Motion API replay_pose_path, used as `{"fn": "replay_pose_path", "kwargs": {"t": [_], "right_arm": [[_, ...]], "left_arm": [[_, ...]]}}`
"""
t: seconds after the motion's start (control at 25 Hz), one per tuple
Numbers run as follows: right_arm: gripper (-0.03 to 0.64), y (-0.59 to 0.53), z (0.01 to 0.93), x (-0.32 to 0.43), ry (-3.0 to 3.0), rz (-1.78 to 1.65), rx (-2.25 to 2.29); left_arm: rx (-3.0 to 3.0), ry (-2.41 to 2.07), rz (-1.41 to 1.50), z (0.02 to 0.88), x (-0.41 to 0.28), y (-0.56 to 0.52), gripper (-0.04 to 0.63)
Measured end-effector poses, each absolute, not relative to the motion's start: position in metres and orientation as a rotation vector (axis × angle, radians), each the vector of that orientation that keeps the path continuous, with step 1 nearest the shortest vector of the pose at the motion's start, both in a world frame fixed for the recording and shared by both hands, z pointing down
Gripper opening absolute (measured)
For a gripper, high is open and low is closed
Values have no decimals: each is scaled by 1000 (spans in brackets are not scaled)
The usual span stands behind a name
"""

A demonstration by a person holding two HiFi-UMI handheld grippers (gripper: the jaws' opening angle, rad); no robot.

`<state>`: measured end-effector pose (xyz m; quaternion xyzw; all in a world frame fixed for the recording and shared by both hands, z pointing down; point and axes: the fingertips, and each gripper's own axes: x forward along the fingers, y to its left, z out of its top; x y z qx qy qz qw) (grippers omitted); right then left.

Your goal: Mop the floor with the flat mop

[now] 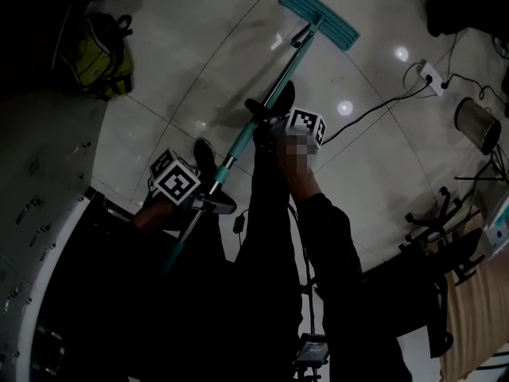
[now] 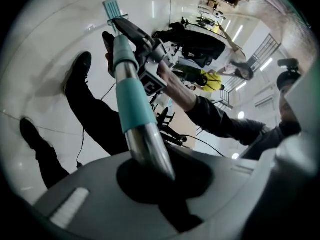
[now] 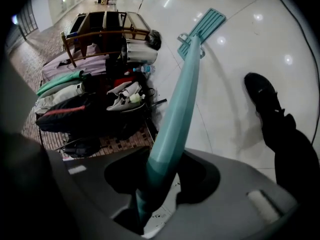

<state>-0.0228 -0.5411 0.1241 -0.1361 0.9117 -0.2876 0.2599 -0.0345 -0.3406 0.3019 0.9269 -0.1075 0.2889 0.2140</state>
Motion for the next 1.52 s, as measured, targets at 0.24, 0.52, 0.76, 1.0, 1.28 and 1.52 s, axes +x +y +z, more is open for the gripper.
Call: {"fn": "replay_pose_path", "kwargs": {"t": [0.24,0.52,0.76,1.0,1.28,1.52], "right_arm": [[166,-559,40,64,2427,-742,-373],[167,-581,-26,130,2427,-693,-396],[169,-594,-35,156,2476,-639,-394],[169,-578,-22,146,2447,-618,-413],[169,-539,52,75,2457,-607,-381],[169,-516,141,-13,2455,-627,-362]], "left_arm": [[2590,-321,852,221,41,-365,40],[2592,-341,917,164,101,-393,34],[2596,-397,989,168,128,-414,28],[2623,-335,895,177,118,-394,28],[2638,-355,976,252,36,-363,28],[2633,-363,1000,337,-56,-341,29]]}}
